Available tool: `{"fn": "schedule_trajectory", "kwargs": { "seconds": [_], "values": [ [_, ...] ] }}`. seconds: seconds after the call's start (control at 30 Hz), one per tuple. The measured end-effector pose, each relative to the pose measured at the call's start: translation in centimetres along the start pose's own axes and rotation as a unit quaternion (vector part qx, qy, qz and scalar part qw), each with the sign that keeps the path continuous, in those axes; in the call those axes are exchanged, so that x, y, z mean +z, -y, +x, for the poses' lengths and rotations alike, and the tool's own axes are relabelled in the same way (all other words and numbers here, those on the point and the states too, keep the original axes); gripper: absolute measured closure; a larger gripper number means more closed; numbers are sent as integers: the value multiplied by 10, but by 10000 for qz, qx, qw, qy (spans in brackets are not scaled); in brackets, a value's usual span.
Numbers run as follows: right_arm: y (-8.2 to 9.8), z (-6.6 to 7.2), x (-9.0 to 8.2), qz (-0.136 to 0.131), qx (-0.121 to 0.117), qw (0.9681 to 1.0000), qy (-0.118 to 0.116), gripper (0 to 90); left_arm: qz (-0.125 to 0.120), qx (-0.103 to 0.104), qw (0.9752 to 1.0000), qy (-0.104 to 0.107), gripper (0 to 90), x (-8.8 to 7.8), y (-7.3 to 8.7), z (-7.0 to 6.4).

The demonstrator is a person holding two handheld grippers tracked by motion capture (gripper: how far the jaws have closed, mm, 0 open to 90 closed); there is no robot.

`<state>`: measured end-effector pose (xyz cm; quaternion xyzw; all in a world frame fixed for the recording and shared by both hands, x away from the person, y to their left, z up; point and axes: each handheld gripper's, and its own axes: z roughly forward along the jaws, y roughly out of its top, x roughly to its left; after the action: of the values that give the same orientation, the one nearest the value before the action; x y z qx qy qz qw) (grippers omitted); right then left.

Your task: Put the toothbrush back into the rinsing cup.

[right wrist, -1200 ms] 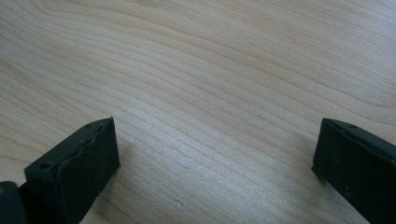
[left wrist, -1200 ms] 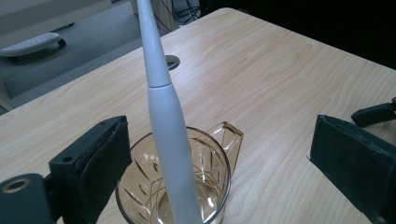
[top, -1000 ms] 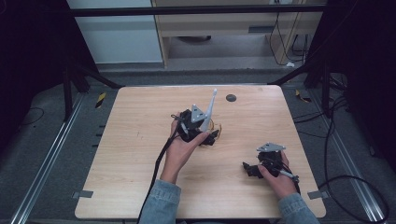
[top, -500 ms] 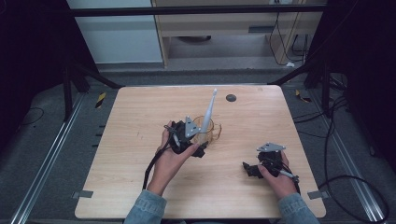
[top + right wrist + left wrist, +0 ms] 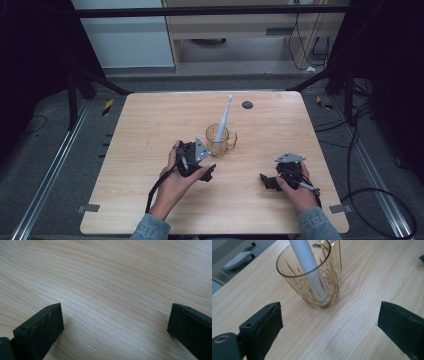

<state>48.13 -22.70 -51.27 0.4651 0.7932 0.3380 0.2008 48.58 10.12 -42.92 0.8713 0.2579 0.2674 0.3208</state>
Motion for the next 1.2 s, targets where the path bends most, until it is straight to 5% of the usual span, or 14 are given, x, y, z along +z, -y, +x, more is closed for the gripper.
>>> {"fn": "schedule_trajectory", "kwargs": {
  "seconds": [0.3,1.03,1.2],
  "values": [
    [0,0,0,-1,0,10000,0,3,119,-291,9995,89,51,3,20,14],
    [0,0,0,0,5,10000,0,3,326,-858,9955,-217,47,0,57,45],
    [0,0,0,2,13,10000,0,3,373,-1070,9931,-303,46,-2,68,54]
  ]
}}
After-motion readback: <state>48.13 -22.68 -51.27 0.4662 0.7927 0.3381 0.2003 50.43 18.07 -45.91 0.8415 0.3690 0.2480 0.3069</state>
